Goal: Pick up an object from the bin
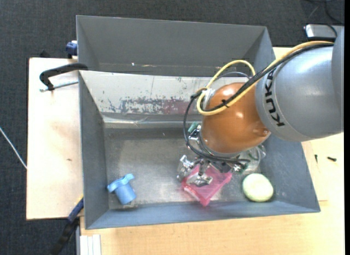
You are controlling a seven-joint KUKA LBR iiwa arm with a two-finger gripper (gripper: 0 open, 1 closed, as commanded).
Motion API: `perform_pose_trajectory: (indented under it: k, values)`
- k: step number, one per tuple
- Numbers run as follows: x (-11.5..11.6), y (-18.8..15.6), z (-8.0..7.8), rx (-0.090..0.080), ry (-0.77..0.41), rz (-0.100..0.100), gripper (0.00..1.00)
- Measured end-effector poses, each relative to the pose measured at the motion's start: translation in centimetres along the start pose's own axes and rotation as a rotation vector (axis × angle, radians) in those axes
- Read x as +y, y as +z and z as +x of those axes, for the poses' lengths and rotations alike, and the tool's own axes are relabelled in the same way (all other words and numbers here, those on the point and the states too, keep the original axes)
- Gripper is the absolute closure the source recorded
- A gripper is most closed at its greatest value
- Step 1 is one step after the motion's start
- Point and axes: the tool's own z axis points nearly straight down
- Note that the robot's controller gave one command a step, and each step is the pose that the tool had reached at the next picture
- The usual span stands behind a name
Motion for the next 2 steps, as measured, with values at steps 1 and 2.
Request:
perform_pose_trajectory:
  k: [1, 2]
  values:
    - [0.0, 0.0, 0.0, 0.0, 0.0, 0.0, 1.0]
    - [0.0, -12.3, -4.9, 0.001, -0.032, -0.001, 1.0]
